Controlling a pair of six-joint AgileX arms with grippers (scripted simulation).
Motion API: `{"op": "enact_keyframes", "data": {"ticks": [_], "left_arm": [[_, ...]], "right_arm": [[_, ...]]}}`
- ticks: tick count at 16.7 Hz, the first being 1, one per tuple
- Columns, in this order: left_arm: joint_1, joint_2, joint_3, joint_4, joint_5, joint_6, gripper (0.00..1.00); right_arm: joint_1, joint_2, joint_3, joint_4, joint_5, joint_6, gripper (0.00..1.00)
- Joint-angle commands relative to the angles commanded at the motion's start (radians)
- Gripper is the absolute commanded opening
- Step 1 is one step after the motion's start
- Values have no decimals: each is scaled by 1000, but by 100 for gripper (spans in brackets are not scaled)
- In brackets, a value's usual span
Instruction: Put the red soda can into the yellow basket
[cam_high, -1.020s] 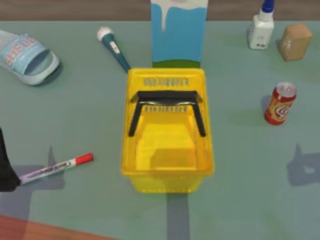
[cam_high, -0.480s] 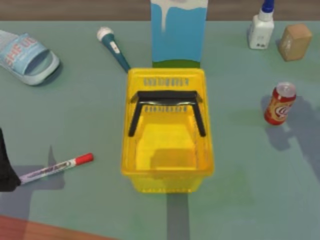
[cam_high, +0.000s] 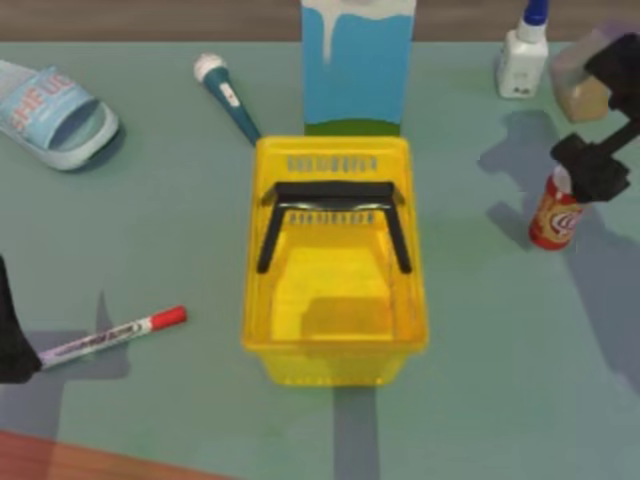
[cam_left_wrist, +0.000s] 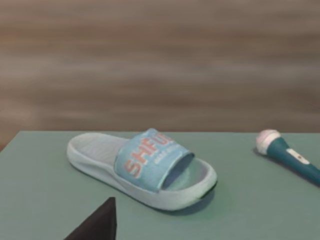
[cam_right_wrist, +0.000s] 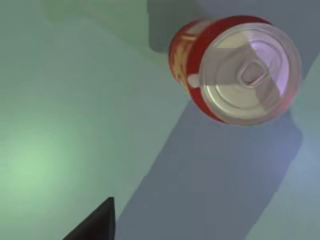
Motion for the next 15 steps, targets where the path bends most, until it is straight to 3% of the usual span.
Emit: {"op": "enact_keyframes", "data": {"ticks": [6, 15], "left_arm": [[0, 0, 0, 0, 0, 0, 100], [0, 0, 0, 0, 0, 0, 100]], "right_arm": [[25, 304, 297, -147, 0, -73, 100], [26, 329, 280, -113, 0, -79, 100]]}}
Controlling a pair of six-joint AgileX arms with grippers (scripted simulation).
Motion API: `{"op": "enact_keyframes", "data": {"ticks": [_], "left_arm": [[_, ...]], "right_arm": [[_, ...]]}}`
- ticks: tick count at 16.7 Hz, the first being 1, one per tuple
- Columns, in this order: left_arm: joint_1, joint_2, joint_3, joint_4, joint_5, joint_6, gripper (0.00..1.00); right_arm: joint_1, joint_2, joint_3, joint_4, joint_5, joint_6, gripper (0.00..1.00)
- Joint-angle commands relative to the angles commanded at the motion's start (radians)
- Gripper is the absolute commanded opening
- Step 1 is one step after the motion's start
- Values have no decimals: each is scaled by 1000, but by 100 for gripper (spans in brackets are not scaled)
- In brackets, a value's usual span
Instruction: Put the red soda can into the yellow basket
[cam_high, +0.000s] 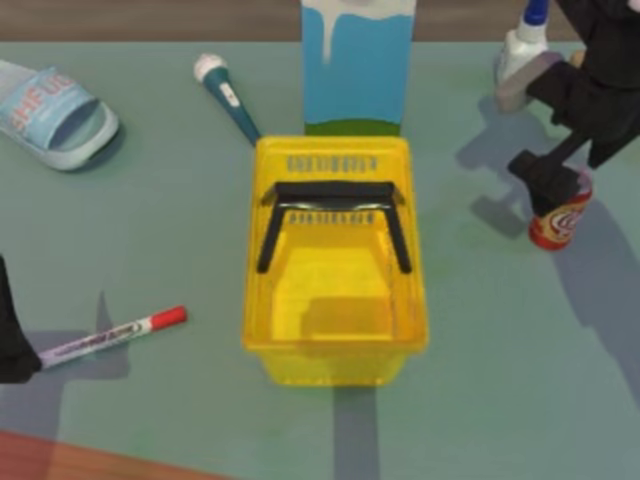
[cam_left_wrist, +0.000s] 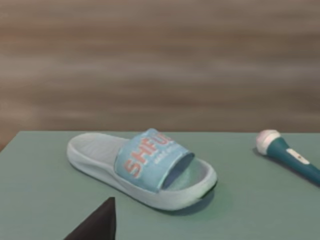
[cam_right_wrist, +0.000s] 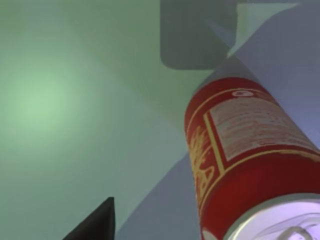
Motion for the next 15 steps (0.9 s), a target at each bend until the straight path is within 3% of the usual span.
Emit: {"op": "enact_keyframes", "data": {"ticks": [5, 9, 15], "left_arm": [[0, 0, 0, 0, 0, 0, 100], [0, 0, 0, 0, 0, 0, 100], [0, 0, 0, 0, 0, 0, 100]], "right_arm": [[2, 26, -104, 131, 0, 3, 100], [2, 27, -108, 136, 0, 3, 100], [2, 27, -108, 136, 0, 3, 55]]}}
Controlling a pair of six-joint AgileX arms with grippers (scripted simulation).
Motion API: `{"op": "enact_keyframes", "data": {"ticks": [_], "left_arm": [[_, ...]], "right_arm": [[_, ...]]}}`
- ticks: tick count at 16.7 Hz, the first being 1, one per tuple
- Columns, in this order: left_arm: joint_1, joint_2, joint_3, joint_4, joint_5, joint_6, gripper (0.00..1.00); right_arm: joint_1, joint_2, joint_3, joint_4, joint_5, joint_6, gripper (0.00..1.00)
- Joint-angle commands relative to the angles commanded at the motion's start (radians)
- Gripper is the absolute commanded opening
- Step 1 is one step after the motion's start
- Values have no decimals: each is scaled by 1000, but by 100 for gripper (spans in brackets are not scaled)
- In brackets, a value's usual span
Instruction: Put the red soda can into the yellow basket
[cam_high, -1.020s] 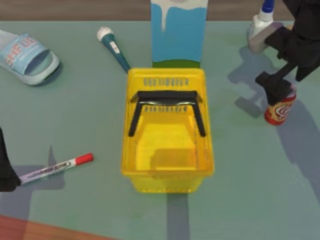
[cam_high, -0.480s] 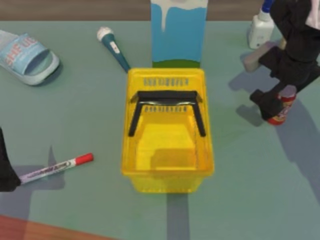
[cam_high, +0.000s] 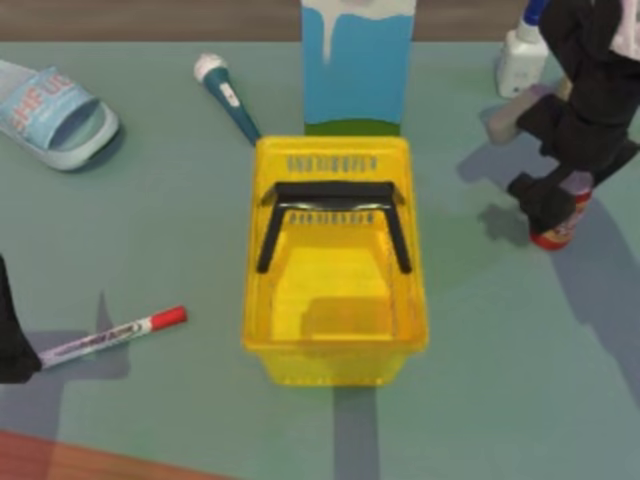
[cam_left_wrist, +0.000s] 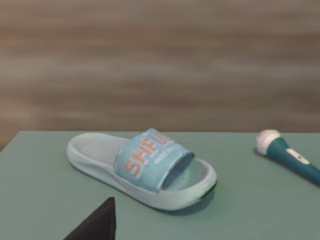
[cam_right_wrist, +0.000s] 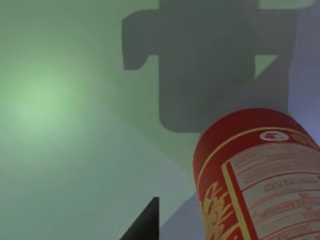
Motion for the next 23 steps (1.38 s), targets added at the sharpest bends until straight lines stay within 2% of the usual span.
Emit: {"op": "enact_keyframes", "data": {"ticks": [7, 18, 20, 23], "left_arm": [[0, 0, 0, 0, 0, 0, 100], [0, 0, 0, 0, 0, 0, 100], [0, 0, 0, 0, 0, 0, 100], [0, 0, 0, 0, 0, 0, 100]], "right_arm": [[0, 0, 0, 0, 0, 0, 2], [-1, -2, -2, 10, -7, 3, 0], [7, -5, -14, 61, -42, 17, 0], [21, -12, -50, 217, -140, 62, 0]]}}
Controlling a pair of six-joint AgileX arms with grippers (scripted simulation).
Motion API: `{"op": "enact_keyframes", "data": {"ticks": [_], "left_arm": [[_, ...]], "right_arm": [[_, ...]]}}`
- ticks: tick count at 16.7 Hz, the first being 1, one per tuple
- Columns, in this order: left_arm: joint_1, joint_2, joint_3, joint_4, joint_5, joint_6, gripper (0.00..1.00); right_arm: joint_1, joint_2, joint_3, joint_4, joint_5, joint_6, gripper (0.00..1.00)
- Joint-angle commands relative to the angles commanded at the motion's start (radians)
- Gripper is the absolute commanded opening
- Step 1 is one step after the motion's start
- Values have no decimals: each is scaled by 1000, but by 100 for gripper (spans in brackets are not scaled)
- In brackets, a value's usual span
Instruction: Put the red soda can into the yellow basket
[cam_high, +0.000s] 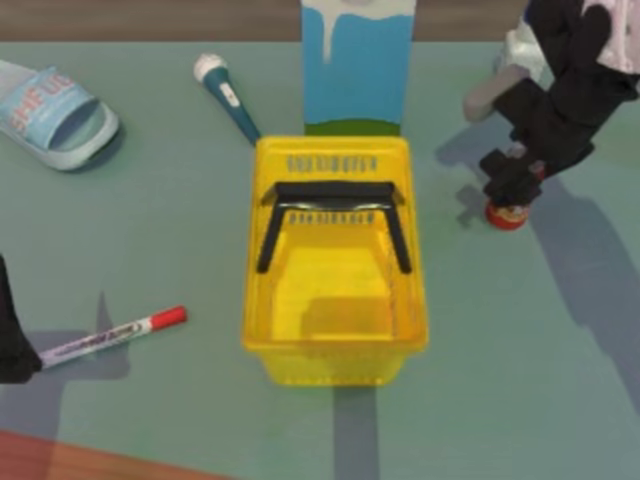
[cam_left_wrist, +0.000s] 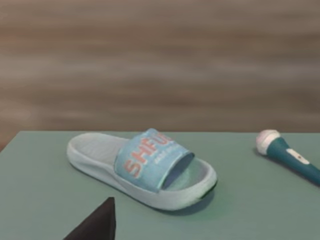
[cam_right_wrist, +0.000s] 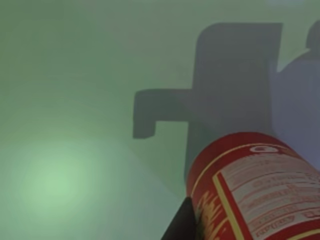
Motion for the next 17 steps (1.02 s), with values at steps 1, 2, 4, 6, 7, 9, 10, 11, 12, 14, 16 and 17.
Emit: {"op": "enact_keyframes", "data": {"ticks": [1, 2, 4, 6, 7, 9, 10, 11, 12, 14, 16, 17], "left_arm": [[0, 0, 0, 0, 0, 0, 100], [0, 0, 0, 0, 0, 0, 100], [0, 0, 0, 0, 0, 0, 100], [0, 0, 0, 0, 0, 0, 100], [0, 0, 0, 0, 0, 0, 100], [0, 0, 0, 0, 0, 0, 100], [0, 0, 0, 0, 0, 0, 100], [0, 0, 0, 0, 0, 0, 100], [0, 0, 0, 0, 0, 0, 100], [0, 0, 0, 0, 0, 0, 100], [0, 0, 0, 0, 0, 0, 100], [0, 0, 0, 0, 0, 0, 100]], "right_arm": [[5, -3, -16, 72, -43, 22, 0], [11, -6, -35, 153, -90, 46, 0], [23, -14, -80, 336, -194, 102, 0], [36, -25, -133, 540, -308, 165, 0], [43, -32, -161, 645, -367, 199, 0], [56, -48, -222, 858, -486, 266, 0], [62, -58, -253, 962, -545, 300, 0], [69, -70, -283, 1063, -603, 333, 0], [75, -82, -312, 1161, -658, 364, 0], [86, -111, -366, 1340, -762, 419, 0], [96, -142, -410, 1488, -851, 464, 0], [100, -157, -427, 1547, -888, 481, 0]]}}
